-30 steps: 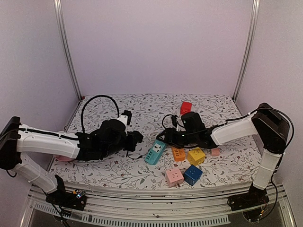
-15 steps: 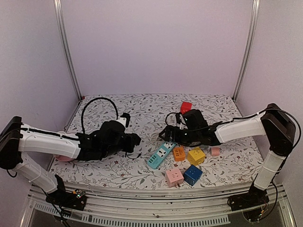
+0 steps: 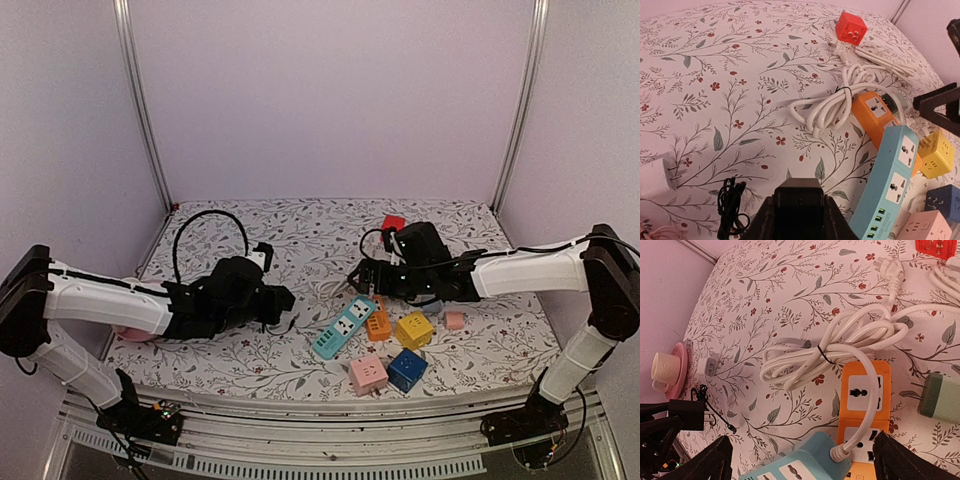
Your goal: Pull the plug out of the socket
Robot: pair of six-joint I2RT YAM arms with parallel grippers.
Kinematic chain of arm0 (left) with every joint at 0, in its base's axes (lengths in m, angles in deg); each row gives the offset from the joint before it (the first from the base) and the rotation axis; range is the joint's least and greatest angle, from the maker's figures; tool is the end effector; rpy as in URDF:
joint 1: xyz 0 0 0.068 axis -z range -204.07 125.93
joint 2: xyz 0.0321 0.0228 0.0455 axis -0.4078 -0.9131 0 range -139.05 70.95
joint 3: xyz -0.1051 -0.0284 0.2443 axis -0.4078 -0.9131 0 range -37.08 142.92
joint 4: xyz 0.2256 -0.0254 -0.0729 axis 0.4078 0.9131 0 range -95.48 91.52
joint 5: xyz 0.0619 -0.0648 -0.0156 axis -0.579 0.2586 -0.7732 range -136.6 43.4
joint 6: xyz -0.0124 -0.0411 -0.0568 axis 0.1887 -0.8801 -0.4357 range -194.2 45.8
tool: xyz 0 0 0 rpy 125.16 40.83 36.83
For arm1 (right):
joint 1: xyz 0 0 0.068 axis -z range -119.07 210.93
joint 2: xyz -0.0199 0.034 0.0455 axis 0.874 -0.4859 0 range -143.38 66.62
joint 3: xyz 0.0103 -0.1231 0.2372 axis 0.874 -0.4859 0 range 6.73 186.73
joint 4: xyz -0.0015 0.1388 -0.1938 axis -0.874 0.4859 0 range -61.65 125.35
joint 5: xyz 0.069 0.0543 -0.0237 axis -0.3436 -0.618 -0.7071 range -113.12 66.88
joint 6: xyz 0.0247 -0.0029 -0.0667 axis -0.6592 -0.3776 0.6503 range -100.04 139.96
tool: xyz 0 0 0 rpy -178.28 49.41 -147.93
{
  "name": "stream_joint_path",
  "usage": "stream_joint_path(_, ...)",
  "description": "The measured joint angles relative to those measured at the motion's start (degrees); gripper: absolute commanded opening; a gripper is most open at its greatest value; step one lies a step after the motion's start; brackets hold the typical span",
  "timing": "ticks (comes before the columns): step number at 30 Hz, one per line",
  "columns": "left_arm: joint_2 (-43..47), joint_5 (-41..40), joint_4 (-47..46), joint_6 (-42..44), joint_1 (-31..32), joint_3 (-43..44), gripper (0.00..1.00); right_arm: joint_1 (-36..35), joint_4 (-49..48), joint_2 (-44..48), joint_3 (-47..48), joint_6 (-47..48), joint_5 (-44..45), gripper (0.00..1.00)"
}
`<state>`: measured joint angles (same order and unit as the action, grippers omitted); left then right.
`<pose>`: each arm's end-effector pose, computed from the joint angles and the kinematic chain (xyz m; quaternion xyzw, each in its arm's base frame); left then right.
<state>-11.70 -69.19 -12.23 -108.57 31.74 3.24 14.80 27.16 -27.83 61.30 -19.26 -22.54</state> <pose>0.1841 -0.2309 0.1914 0.0743 0.8736 -0.1945 0.4399 0.2438 0.2526 0.1931 -0.0521 0.8999 0.2901 0.3214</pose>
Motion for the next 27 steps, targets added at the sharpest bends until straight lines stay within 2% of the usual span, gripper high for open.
stream_joint_path(14,-5.9,6.0,-2.2,0.3,-5.3,0.0,0.27,0.0,3.3,6.8,-5.2,1.0,3.5,0.99)
stream_joint_path(23,-7.9,9.8,-2.8,1.4,-7.9,2.6,0.49,0.0,4.9,14.8,-8.9,1.1,6.6,0.99)
stream_joint_path(27,-8.0,10.5,-3.3,1.5,-8.0,3.4,0.55,0.0,5.8,17.7,-9.5,1.2,8.2,0.99)
